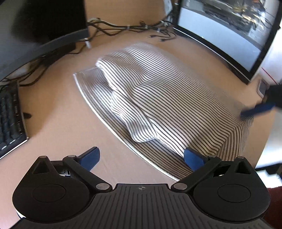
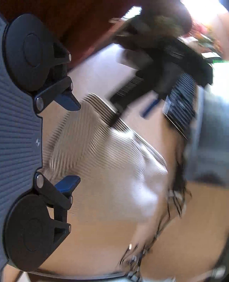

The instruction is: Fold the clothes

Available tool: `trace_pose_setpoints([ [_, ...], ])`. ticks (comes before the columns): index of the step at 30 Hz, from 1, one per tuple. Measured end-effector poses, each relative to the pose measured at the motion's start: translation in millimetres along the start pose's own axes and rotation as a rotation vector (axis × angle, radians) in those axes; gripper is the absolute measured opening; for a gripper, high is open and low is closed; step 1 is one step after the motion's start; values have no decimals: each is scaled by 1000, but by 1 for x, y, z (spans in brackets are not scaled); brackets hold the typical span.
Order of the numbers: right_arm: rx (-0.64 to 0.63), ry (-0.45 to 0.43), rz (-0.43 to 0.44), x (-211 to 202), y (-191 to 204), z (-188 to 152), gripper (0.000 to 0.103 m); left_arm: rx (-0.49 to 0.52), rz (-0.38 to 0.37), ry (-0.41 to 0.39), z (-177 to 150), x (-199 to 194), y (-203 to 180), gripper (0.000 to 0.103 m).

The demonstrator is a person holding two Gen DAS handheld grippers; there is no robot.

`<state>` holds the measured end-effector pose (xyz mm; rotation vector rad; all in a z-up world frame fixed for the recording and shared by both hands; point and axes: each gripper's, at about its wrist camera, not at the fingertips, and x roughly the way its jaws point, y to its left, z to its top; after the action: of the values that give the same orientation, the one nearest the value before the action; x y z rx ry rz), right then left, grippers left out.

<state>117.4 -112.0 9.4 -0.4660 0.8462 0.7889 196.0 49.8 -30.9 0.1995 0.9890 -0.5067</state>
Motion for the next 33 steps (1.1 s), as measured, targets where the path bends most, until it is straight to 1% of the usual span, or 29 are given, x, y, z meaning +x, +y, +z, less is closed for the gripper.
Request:
trace_pose_setpoints([
  [4,-197,29,-95,21,22,-5,81,-19,2,-14,0,-7,2,103],
  [6,-253,37,-142,28,26,-7,80,-24,4,-21,0,-10,3,103],
  [7,-232,35,-145,30,23,-5,79,-26,2,-26,-1,-12,4,103],
  [8,-183,34,-140,31,16,-2,77,-27,-2,-31,-1,-14,6,103],
  [11,-15,23,-128,35,-7,10,74,-26,-18,-40,-5,-19,9,103],
  [13,109,11,-95,37,-23,14,74,-10,-44,-38,-7,-19,10,103],
  [16,270,-4,-27,38,-43,14,74,40,-94,-31,-11,-20,5,103],
  [19,364,-12,24,37,-54,9,74,123,-124,-28,-14,-17,-9,103],
  [21,400,-17,45,38,-60,10,74,182,-112,-25,-15,-10,-20,103],
  [23,408,-19,51,40,-62,14,74,257,-81,-16,-17,3,-32,103],
  [25,415,-22,56,43,-65,19,74,335,-14,-6,-19,19,-44,103],
  [26,378,-27,39,42,-62,21,74,358,15,-20,-20,23,-47,103],
  [28,261,-53,-12,32,-45,21,76,337,47,-47,-13,23,-46,103],
  [29,207,-67,-36,26,-37,19,82,314,60,-54,-9,23,-44,103],
  [30,150,-86,-66,22,-31,15,86,276,48,-67,-4,19,-39,103],
  [31,92,-104,-99,17,-25,12,86,234,32,-81,2,15,-34,103],
  [33,15,-115,-158,17,-16,5,88,158,-2,-87,12,11,-26,103],
])
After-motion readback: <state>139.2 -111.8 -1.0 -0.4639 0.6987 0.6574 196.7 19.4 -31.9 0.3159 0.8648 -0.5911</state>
